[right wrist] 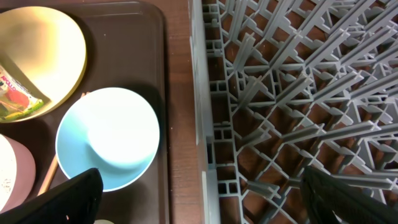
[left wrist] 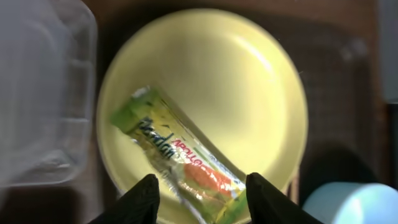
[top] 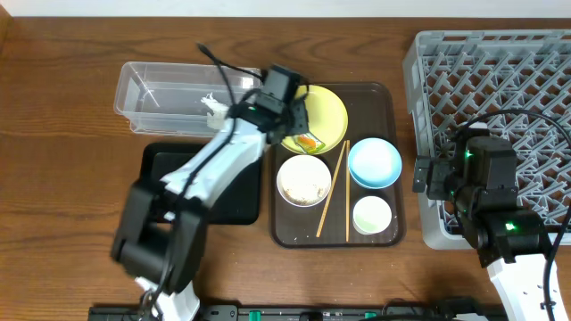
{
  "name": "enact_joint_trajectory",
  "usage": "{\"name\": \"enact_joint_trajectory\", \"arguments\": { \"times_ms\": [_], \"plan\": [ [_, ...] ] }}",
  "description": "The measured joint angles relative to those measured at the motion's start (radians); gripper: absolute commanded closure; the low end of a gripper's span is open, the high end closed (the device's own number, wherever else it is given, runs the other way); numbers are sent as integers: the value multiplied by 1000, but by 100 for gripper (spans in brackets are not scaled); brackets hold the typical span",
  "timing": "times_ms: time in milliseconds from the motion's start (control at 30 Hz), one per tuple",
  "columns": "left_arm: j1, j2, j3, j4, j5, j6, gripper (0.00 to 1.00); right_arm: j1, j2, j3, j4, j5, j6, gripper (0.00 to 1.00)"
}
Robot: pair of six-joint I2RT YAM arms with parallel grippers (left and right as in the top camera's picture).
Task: Sort waste into correct bins and load items into the dishwasher rack
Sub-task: 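Return the left gripper to the plate and grasp the green snack wrapper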
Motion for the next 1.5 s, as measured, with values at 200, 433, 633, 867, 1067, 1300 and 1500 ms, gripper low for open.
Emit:
{"name": "enact_joint_trajectory", "arguments": {
  "times_ms": [200, 433, 633, 867, 1067, 1300, 1500],
  "plan": [
    [-30, 122, 0, 45, -14, -35, 51, 0, 0, 0, 0, 0, 0, 1],
    [-31, 166, 0, 55, -22, -52, 51, 0, 0, 0, -4, 0, 0, 1],
    [-31, 167, 0, 60, -31, -56, 61, 0, 0, 0, -4, 0, 0, 1],
    [-31, 167, 0, 103, -40, -58, 94, 0, 0, 0, -4, 0, 0, 1],
    [-31, 166, 0, 113, -41, -45, 94, 0, 0, 0, -5, 0, 0, 1],
    [-31, 76, 0, 64, -42, -22, 62, 0, 0, 0, -7, 0, 0, 1],
    [-31, 19, 2, -27, -56, -53, 62, 0, 0, 0, -7, 0, 0, 1]
  ]
}}
